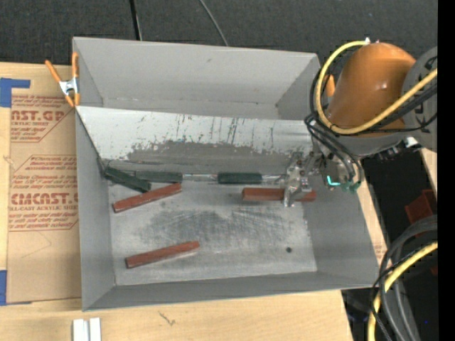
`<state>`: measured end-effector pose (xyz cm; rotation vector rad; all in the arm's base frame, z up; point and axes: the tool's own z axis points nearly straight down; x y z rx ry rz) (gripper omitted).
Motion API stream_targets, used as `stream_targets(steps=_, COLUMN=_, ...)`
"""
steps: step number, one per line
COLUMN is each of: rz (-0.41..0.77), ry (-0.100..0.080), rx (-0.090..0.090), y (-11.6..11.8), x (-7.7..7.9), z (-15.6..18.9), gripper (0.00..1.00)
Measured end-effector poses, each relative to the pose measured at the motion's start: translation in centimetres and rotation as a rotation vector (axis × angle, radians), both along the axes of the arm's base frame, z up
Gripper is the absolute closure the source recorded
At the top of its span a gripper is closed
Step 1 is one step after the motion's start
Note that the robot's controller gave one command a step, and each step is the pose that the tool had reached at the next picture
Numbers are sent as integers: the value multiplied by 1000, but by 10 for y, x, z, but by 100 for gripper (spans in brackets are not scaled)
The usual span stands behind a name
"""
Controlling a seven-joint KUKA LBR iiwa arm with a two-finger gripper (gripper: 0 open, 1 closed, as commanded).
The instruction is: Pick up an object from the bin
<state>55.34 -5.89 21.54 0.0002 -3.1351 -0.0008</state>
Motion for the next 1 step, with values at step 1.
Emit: stream_targets(steps=1, rz=1, ry=-8, rx=-1, y=0, x=2, z=4, gripper=100)
